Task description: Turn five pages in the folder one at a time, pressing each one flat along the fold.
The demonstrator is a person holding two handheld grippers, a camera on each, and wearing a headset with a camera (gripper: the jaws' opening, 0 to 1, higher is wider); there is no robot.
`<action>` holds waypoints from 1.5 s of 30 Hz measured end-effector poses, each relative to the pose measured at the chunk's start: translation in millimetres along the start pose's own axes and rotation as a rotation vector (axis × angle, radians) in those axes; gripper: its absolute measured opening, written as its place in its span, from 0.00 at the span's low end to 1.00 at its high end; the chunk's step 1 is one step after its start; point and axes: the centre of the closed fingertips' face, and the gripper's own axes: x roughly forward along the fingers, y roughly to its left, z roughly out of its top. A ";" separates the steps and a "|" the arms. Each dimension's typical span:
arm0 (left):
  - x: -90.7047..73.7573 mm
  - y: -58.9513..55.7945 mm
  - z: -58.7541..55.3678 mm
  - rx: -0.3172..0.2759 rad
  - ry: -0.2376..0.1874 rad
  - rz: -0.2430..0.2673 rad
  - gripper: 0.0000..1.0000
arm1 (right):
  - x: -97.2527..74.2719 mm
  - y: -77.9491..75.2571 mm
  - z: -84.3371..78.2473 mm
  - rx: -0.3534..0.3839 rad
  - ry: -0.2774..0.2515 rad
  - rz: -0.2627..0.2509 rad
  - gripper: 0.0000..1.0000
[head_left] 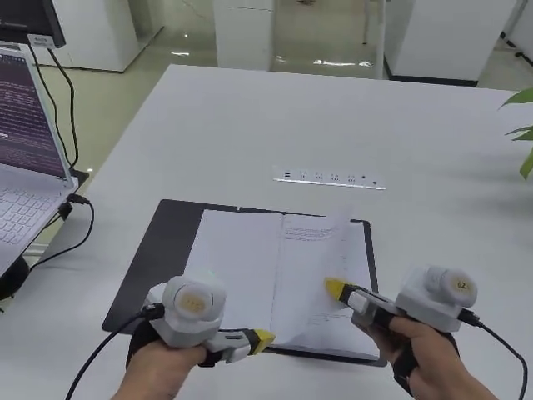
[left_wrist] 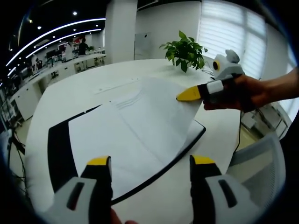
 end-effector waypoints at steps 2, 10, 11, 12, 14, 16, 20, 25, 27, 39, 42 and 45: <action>-3.6 2.3 -1.2 -0.006 -0.003 0.007 0.68 | 3.5 5.3 -0.1 -0.003 0.002 0.007 0.00; -18.0 14.5 -1.9 -0.031 -0.027 0.038 0.68 | 20.5 29.4 -3.6 -0.020 0.023 0.044 0.00; -19.6 17.1 -2.3 -0.037 -0.032 0.043 0.68 | 24.5 32.7 -5.0 -0.026 0.031 0.050 0.00; -21.1 18.5 -2.2 -0.040 -0.034 0.046 0.68 | 27.4 35.1 -5.9 -0.030 0.036 0.054 0.00; -24.7 22.4 -2.4 -0.047 -0.041 0.054 0.68 | 33.2 42.9 -8.2 -0.042 0.049 0.065 0.00; -28.3 26.5 -3.2 -0.057 -0.048 0.062 0.68 | 38.6 49.5 -10.1 -0.050 0.059 0.074 0.00; -33.7 31.2 -6.7 -0.066 -0.051 0.072 0.68 | 48.0 59.7 -14.5 -0.048 0.067 0.089 0.00; -44.3 39.5 -10.2 -0.080 -0.061 0.087 0.68 | 63.1 73.9 -24.7 -0.062 0.099 0.111 0.00; -47.5 43.2 -11.6 -0.087 -0.065 0.093 0.68 | 67.3 77.5 -27.2 -0.061 0.103 0.117 0.00; -66.2 66.7 -20.3 -0.123 -0.078 0.129 0.68 | 98.6 98.7 -47.0 -0.067 0.161 0.147 0.00; -68.9 69.8 -22.6 -0.130 -0.080 0.133 0.68 | 105.3 101.4 -52.6 -0.069 0.176 0.149 0.00; -71.0 72.3 -25.9 -0.138 -0.080 0.135 0.68 | 111.1 103.1 -58.8 -0.063 0.187 0.149 0.00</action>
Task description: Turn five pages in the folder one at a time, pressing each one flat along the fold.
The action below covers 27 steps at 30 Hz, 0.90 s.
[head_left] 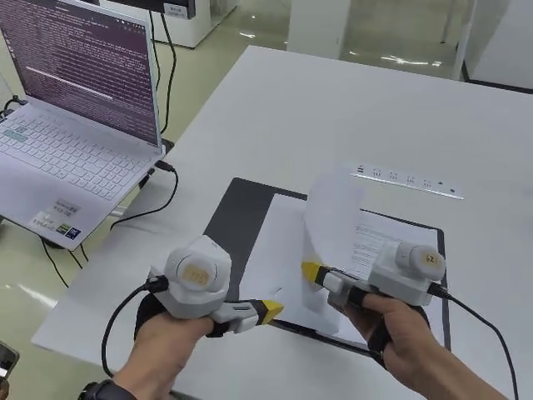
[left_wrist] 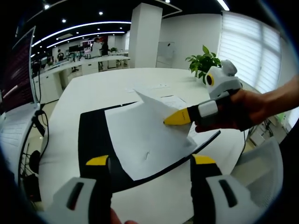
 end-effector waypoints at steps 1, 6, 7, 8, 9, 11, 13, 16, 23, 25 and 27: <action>-0.3 1.0 -0.9 -0.005 0.001 -0.001 0.68 | 2.2 0.0 -1.3 0.004 0.003 0.000 0.00; -6.9 10.6 -0.6 -0.031 -0.008 0.014 0.68 | 14.1 2.0 -9.5 0.030 0.013 0.003 0.00; -7.7 12.3 -0.5 -0.031 -0.009 0.017 0.68 | 16.0 2.6 -11.1 0.034 0.016 0.005 0.00; -8.6 14.9 -0.4 -0.031 -0.010 0.020 0.68 | 19.1 3.9 -13.6 0.040 0.022 0.008 0.00; -9.3 16.2 -0.5 -0.033 -0.011 0.023 0.68 | 20.8 4.4 -15.1 0.042 0.026 0.007 0.00; -10.8 18.5 -0.8 -0.040 -0.014 0.027 0.68 | 25.7 4.2 -19.5 0.047 0.036 0.009 0.00; -11.1 18.8 -1.9 -0.043 -0.014 0.028 0.68 | 29.5 3.1 -23.6 0.055 0.045 0.006 0.00; -11.3 19.6 -5.7 -0.046 -0.009 0.027 0.68 | 36.1 -0.9 -29.0 0.079 0.057 -0.002 0.00; -12.9 23.0 -9.8 -0.066 -0.008 0.030 0.68 | 47.3 -4.9 -34.5 0.088 0.074 -0.005 0.00; -13.2 23.9 -10.7 -0.069 -0.007 0.030 0.68 | 48.4 -7.0 -37.2 0.099 0.079 -0.011 0.00; -13.9 25.9 -11.7 -0.072 -0.007 0.032 0.68 | 49.8 -9.4 -39.7 0.103 0.084 -0.018 0.00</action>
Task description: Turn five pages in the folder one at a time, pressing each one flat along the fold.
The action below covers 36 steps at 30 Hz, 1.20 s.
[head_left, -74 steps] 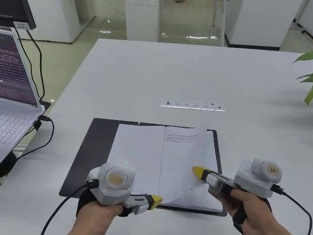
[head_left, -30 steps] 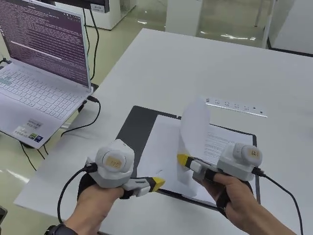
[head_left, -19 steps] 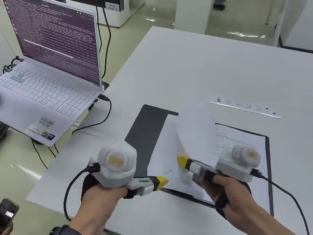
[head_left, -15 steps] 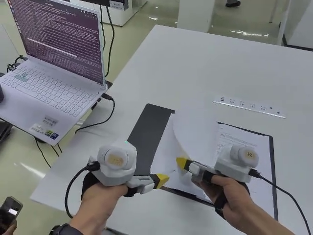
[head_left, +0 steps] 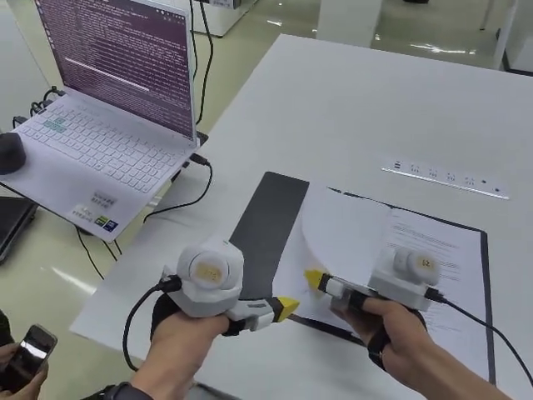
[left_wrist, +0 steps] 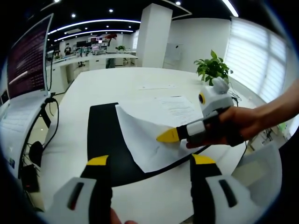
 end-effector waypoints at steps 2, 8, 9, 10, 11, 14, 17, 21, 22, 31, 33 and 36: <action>-0.8 2.0 -0.6 -0.005 0.000 0.000 0.68 | 2.3 -1.7 -1.5 0.004 0.003 -0.005 0.00; -0.7 5.4 -1.4 -0.011 0.004 -0.004 0.68 | 14.3 -9.7 -6.7 0.024 0.014 -0.020 0.00; -0.7 6.0 -1.0 -0.011 0.005 -0.006 0.68 | 17.3 -10.9 -7.9 0.027 0.017 -0.023 0.00; -0.6 6.8 -0.6 -0.011 0.004 -0.007 0.68 | 19.1 -11.3 -8.6 0.028 0.020 -0.025 0.00; -0.7 7.9 0.0 -0.009 0.004 -0.008 0.68 | 21.4 -11.3 -9.7 0.030 0.024 -0.029 0.00; -1.2 11.3 1.4 -0.009 0.003 -0.008 0.68 | 26.9 -12.8 -11.6 0.036 0.031 -0.034 0.00; -0.9 15.0 0.2 0.000 0.015 -0.004 0.68 | 32.5 -16.7 -13.5 0.055 0.035 -0.041 0.00; -1.9 16.5 0.7 0.003 0.019 -0.008 0.68 | 36.1 -17.3 -15.1 0.071 0.031 -0.049 0.01; -2.2 17.2 1.0 0.005 0.018 -0.008 0.68 | 37.3 -17.4 -15.4 0.078 0.029 -0.048 0.01; -1.0 17.5 2.0 0.009 0.022 -0.012 0.68 | 41.0 -11.2 -23.8 0.085 0.049 -0.032 0.10; -0.1 17.0 2.0 0.011 0.023 -0.015 0.68 | 40.7 -10.0 -24.3 0.092 0.045 -0.025 0.12; 0.9 15.8 1.2 0.014 0.025 -0.022 0.68 | 39.0 -4.8 -27.3 0.096 0.054 -0.002 0.19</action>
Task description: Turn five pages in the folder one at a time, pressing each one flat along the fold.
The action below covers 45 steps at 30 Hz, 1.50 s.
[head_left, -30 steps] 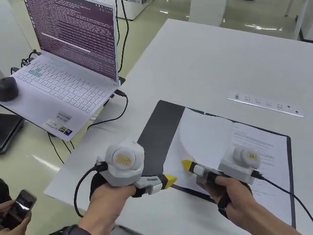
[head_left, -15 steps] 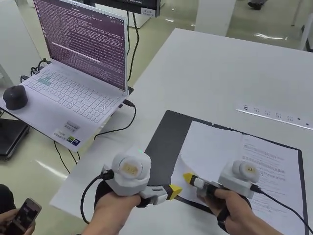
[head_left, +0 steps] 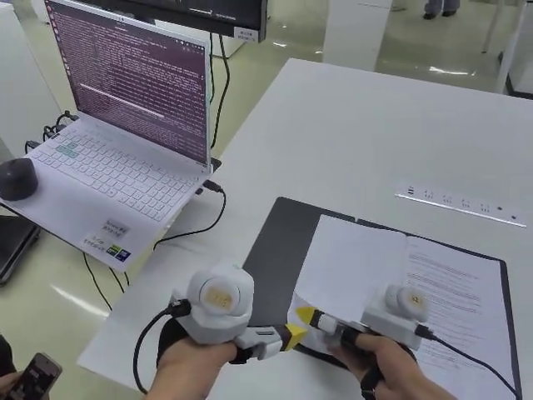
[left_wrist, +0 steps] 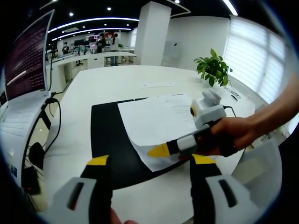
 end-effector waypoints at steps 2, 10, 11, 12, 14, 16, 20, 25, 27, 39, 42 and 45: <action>1.7 0.3 -3.3 0.010 0.015 -0.001 0.67 | -3.4 5.9 -2.4 -0.023 0.008 0.021 0.26; 4.3 5.9 -13.3 0.010 0.051 0.002 0.64 | -25.7 17.7 4.4 -0.087 -0.015 0.048 0.33; 4.8 6.6 -14.0 0.010 0.052 0.001 0.63 | -30.0 18.3 5.8 -0.102 -0.017 0.045 0.33; 5.3 7.4 -14.6 0.011 0.053 0.001 0.63 | -33.1 18.4 6.6 -0.112 -0.019 0.043 0.33; 5.5 8.1 -15.3 0.013 0.057 0.001 0.61 | -39.8 16.1 8.5 -0.143 -0.022 0.028 0.34; 6.0 11.5 -18.1 0.011 0.063 0.007 0.57 | -46.8 11.3 9.4 -0.175 -0.019 0.006 0.35; 7.0 14.7 -26.4 0.007 0.080 -0.007 0.53 | -64.1 4.1 9.3 -0.243 -0.010 -0.037 0.37; 9.9 12.7 -24.5 0.011 0.075 -0.030 0.46 | -82.8 -5.7 12.1 -0.271 -0.025 -0.086 0.37; 13.0 10.0 -24.9 0.024 0.081 -0.036 0.44 | -90.3 -10.7 14.0 -0.268 -0.039 -0.100 0.37; 42.6 -12.7 -17.0 0.024 0.087 -0.101 0.16 | -127.9 -35.9 14.5 -0.193 -0.120 -0.164 0.31; 53.3 -16.8 -17.5 0.034 0.098 -0.111 0.13 | -132.6 -41.0 13.4 -0.172 -0.130 -0.172 0.30; 65.6 -16.3 -21.7 0.027 0.114 -0.111 0.09 | -133.8 -42.7 11.6 -0.167 -0.127 -0.175 0.29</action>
